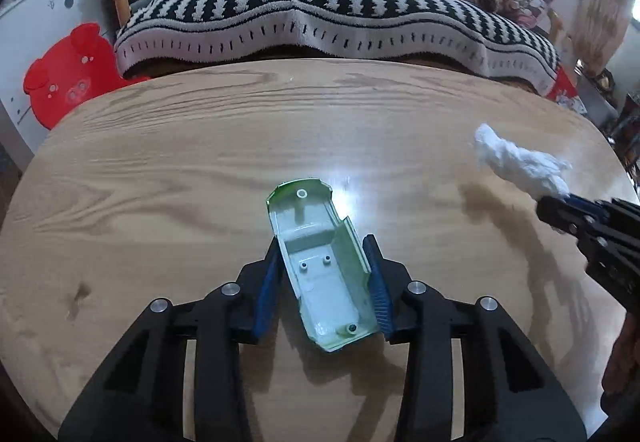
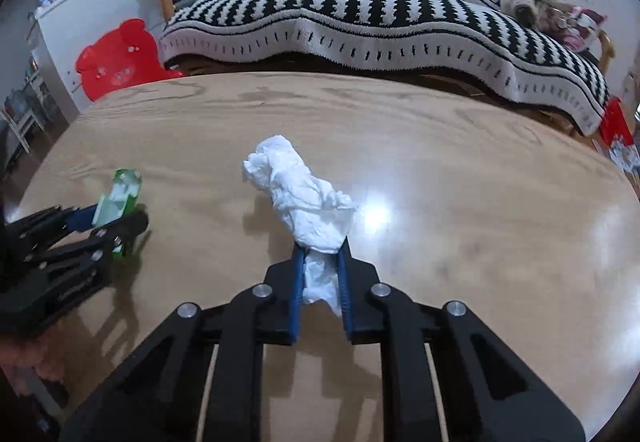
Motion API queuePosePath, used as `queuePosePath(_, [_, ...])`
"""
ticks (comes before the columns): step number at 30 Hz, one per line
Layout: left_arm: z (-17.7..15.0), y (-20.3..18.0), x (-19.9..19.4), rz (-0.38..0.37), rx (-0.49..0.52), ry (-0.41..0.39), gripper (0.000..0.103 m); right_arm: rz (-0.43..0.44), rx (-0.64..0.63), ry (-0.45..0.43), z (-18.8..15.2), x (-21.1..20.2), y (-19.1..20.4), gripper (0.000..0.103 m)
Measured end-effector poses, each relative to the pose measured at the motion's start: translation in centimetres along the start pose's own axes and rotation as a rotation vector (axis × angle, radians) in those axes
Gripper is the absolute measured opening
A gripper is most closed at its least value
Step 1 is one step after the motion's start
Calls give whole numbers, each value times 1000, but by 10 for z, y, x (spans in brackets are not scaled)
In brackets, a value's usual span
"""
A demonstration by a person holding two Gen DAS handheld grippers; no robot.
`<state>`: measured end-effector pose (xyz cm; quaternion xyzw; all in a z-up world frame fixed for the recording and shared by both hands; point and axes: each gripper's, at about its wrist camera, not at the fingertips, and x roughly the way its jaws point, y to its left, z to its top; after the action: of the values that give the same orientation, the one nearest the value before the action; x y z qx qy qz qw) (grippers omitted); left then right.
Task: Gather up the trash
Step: 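Carry the plastic piece and tissue over the bin and open both grippers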
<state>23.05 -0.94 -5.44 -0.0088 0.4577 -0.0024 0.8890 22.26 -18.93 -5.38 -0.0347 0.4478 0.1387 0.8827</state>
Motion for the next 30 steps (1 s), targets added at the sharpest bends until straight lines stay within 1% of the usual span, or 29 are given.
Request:
queuePosePath(6, [-42, -5, -77, -50, 50, -49, 39, 8, 40, 17, -74, -72, 27, 16])
queuePosePath(7, [-59, -7, -96, -58, 71, -60, 39, 7, 45, 20, -86, -84, 31, 16])
queuePosePath(8, [-69, -7, -106, -66, 76, -64, 39, 1, 43, 20, -97, -95, 35, 16])
queuePosePath(10, [-102, -5, -134, -103, 80, -67, 39, -2, 40, 6, -124, -124, 45, 16])
queuePosePath(12, [-127, -4, -151, -123, 99, -67, 39, 10, 38, -9, -147, -145, 52, 16])
queuePosePath(13, [-148, -5, -164, -127, 126, -74, 39, 17, 40, -17, -161, -157, 56, 16])
queuePosePath(16, [-188, -6, -184, -142, 180, -79, 39, 47, 51, -26, -194, -184, 68, 16])
queuePosePath(17, [-199, -6, -187, -149, 188, -75, 39, 62, 61, -28, -206, -192, 72, 16])
queuePosePath(19, [-222, -5, -193, -179, 197, -40, 39, 80, 81, -21, -225, -204, 79, 16])
queuePosePath(21, [-240, -5, -195, -194, 214, -11, 39, 92, 89, -8, -248, -213, 86, 16])
queuePosePath(23, [-254, -6, -196, -203, 225, 9, 39, 111, 100, 23, -271, -217, 92, 16])
queuePosePath(25, [-269, -6, -196, -235, 231, 51, 40, 122, 116, 65, -290, -214, 95, 16])
queuePosePath(27, [-282, -8, -194, -242, 238, 75, 40, 145, 136, 123, -308, -207, 96, 16])
queuePosePath(30, [-297, -12, -184, -261, 259, 136, 40, 149, 155, 191, -319, -191, 95, 16])
